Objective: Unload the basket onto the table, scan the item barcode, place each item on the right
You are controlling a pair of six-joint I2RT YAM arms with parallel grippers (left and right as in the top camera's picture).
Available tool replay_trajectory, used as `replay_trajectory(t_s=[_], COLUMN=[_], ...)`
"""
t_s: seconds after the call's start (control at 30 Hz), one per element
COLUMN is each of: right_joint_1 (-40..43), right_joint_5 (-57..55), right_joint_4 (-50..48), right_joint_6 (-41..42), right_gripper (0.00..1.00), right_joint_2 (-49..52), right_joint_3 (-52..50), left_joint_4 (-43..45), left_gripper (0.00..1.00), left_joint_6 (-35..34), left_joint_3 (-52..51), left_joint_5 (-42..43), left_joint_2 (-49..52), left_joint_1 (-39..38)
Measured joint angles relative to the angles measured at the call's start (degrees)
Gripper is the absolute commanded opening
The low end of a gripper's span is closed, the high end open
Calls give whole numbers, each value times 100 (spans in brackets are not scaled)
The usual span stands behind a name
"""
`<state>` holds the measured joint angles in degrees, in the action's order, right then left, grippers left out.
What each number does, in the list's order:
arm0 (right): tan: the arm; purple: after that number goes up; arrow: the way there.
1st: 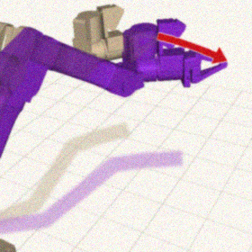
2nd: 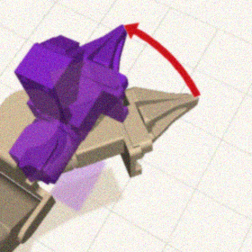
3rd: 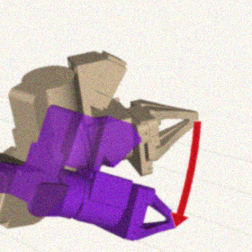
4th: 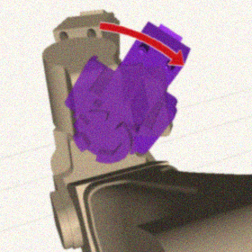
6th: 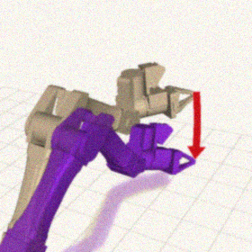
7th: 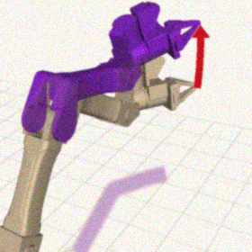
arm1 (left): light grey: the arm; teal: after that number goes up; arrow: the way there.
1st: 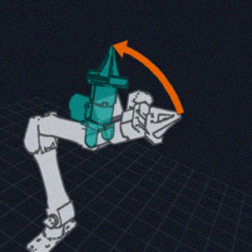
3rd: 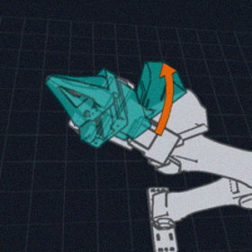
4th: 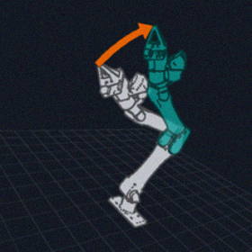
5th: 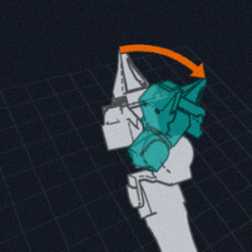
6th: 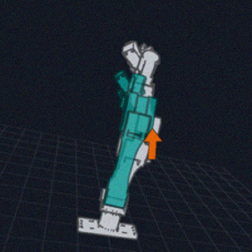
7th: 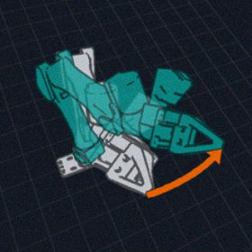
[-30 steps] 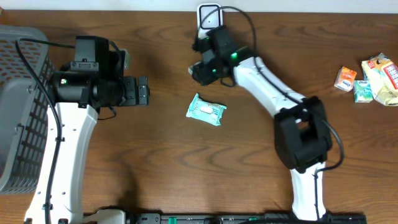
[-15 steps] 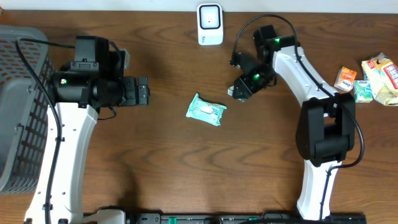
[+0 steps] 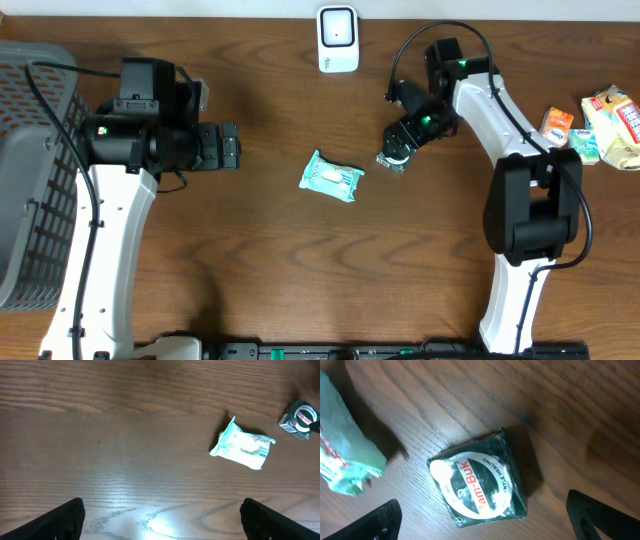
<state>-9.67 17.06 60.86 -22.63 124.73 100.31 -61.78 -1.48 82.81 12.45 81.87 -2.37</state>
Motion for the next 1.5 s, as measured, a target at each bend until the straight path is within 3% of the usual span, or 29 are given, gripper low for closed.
replay_trajectory(t_s=[0.3, 0.47, 0.6, 0.9, 1.2, 1.5], right_joint_1=[9, 7, -4, -365, -1051, -1012], right_joint_5=[76, 1213, 1434, -1016, -2006, -2284], right_joint_4=[247, 223, 144, 529, 9, 92], right_joint_6=[2754, 3615, 4113, 6356, 6852, 6863], right_gripper=[99, 99, 99, 99, 99, 99], right_joint_2=[0, -9, -28, -39, -42, -39], right_joint_3=[0, 0, 0, 0, 0, 0], left_joint_4=[0, -2, 0, 0, 0, 0], left_gripper=[98, 98, 98, 98, 98, 98], left_joint_6=[0, 2, 0, 0, 2, 0], left_joint_3=[0, 0, 0, 0, 0, 0], left_joint_5=[2, 2, 2, 2, 0, 0], left_joint_2=[0, 0, 0, 0, 0, 0], left_joint_1=[0, 0, 0, 0, 0, 0])
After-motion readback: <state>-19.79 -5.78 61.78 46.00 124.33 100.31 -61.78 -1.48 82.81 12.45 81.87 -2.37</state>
